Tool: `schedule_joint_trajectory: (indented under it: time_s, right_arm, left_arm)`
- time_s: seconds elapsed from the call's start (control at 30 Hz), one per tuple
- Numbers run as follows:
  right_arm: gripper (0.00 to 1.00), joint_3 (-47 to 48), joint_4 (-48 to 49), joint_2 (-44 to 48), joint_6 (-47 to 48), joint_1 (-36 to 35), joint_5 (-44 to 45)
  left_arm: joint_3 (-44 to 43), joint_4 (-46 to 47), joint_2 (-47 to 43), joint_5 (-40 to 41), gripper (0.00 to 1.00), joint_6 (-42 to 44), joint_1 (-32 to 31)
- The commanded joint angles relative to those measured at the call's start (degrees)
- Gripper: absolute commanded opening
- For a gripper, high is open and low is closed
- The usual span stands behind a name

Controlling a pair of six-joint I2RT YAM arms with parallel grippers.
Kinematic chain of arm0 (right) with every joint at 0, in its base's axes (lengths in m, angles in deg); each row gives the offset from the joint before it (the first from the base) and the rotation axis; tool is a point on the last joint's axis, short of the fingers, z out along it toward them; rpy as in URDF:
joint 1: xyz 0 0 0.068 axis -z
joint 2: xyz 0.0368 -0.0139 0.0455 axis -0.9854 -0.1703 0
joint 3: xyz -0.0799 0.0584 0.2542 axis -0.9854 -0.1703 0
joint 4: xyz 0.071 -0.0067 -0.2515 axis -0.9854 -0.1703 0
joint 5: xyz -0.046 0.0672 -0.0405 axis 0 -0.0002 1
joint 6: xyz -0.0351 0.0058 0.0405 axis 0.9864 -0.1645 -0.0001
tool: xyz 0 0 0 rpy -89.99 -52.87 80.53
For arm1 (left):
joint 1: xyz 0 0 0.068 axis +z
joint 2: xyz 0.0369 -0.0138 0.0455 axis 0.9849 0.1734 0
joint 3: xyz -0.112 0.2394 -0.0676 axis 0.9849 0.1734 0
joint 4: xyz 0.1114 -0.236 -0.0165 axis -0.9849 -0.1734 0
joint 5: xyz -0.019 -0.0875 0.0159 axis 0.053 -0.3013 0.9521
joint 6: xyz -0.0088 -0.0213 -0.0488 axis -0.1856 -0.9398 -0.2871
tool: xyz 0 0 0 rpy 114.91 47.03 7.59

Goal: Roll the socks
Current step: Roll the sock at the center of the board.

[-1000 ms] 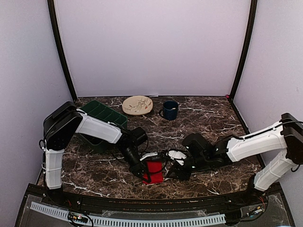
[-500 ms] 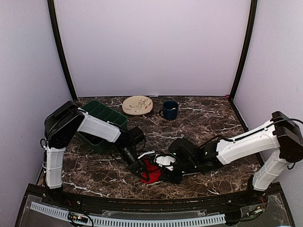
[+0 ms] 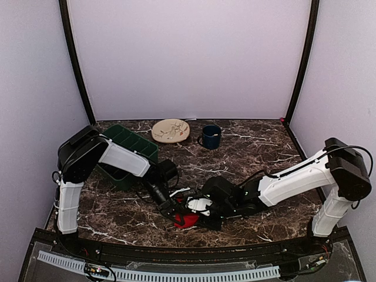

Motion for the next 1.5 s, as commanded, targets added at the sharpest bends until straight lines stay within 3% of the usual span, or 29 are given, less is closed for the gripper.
schedule_joint_trajectory:
  time_s: [0.0, 0.7, 1.03, 1.47]
  right_arm:
    - [0.43, 2.10, 1.81, -1.38, 1.97, -0.88, 1.18]
    - [0.41, 4.43, 3.13, -4.53, 4.10, -1.62, -0.42]
    - [0.20, 3.78, 3.52, -4.67, 4.11, -1.62, -0.97]
    - [0.04, 1.60, 5.84, -3.74, 2.95, -1.63, -1.10]
  left_arm:
    - [0.06, -2.94, 1.13, 0.26, 0.08, 2.07, 0.16]
    - [-0.51, -4.49, 2.55, -0.33, 0.08, 3.86, 0.34]
    - [-0.44, -4.49, 2.77, 0.40, 0.12, 3.41, 0.49]
    - [0.51, -4.67, 2.78, 2.50, 0.23, 1.41, 1.12]
